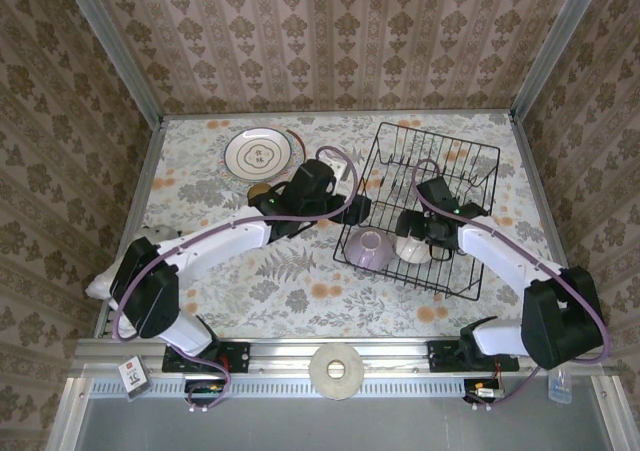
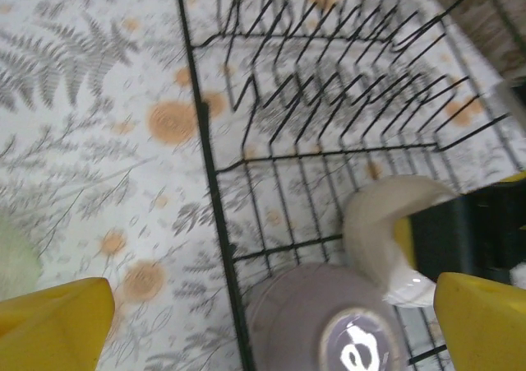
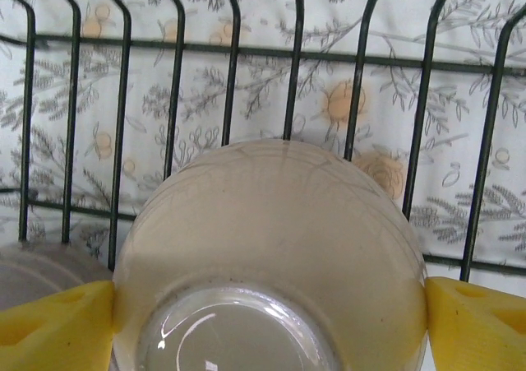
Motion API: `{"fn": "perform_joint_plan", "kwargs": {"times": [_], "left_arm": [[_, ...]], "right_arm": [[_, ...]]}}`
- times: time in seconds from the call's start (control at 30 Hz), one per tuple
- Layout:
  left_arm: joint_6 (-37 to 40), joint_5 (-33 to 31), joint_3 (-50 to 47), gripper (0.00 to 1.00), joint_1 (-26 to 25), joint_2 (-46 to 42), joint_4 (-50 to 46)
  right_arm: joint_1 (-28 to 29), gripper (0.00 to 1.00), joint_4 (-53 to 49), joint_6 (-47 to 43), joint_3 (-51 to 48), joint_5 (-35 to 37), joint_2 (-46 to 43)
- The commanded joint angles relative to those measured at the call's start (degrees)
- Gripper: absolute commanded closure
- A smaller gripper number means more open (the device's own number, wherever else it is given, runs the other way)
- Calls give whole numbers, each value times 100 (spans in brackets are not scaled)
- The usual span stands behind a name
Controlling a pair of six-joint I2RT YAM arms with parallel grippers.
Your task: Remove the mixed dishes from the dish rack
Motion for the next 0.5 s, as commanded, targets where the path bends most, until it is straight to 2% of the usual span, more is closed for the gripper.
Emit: {"fn": "perform_joint_plan", "kwargs": {"times": [0.0, 0.2, 0.3, 0.47], "left_arm": [[247, 806, 235, 0, 25, 30, 455], [398, 1369, 871, 0, -45, 518, 309], [353, 1553, 1120, 0, -47, 874, 280], [259, 1810, 1396, 0, -46, 1265, 315]], "right_arm": [[-244, 11, 90, -64, 41, 82, 307], [-497, 8, 373, -141, 279, -420, 640], [-663, 0, 453, -149, 245, -778, 395], [-1002, 0, 404, -88, -71, -1275, -606]]}}
